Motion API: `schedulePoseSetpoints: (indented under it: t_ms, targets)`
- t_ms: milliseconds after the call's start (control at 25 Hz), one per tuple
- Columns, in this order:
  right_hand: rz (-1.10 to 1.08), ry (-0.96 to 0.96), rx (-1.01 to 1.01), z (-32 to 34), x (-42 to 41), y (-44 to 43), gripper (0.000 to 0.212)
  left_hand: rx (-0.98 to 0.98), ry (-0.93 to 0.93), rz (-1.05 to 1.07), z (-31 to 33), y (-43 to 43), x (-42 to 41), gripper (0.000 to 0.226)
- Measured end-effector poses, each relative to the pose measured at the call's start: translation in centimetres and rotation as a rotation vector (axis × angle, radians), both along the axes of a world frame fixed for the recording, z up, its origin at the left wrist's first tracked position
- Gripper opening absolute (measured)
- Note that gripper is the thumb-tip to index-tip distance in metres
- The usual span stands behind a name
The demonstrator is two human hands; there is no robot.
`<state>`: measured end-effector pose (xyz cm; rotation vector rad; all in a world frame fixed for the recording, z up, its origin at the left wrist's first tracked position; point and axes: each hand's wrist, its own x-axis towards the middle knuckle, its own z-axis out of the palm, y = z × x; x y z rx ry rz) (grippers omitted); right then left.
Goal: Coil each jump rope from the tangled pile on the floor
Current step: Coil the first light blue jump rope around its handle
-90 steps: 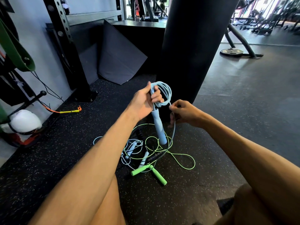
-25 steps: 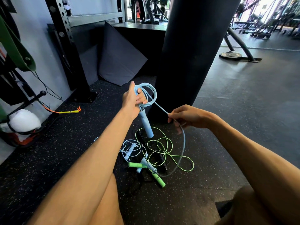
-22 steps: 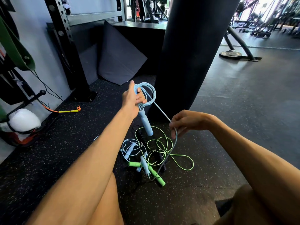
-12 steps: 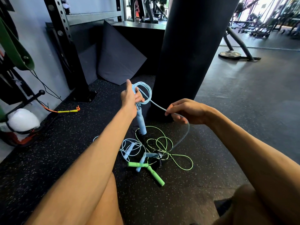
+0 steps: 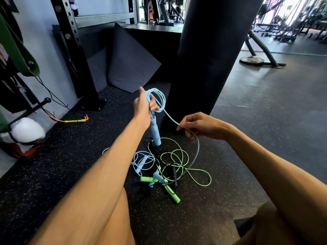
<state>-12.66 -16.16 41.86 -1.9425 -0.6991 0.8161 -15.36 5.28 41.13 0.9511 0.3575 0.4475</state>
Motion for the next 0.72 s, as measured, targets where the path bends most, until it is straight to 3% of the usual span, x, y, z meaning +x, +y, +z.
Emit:
schedulePoseSetpoints:
  t_ms: [160,360,440,560,720]
  targets:
    - [-0.001,0.118,-0.098,-1.7,0.3,0.3,0.025,-0.164,-0.085,-0.07,0.3,-0.1,0.1,0.051]
    - [0.114,0.17,-0.227,-3.0,0.1,0.3,0.023,-0.159,-0.083,-0.07,0.3,-0.2,0.2,0.047]
    - [0.047,0.087,-0.148,-2.6,0.0,0.6,0.018,0.035,-0.044,-0.012,-0.2,-0.1,0.8,0.044]
    - [0.068,-0.173,-0.078,-1.1,-0.4,1.4,0.018,0.527,0.027,0.031,-1.3,-0.4,1.3,0.04]
    - [0.023,-0.596,0.004,0.1,-0.3,2.2,0.015,0.983,0.138,-0.145,-2.2,-1.1,0.7,0.04]
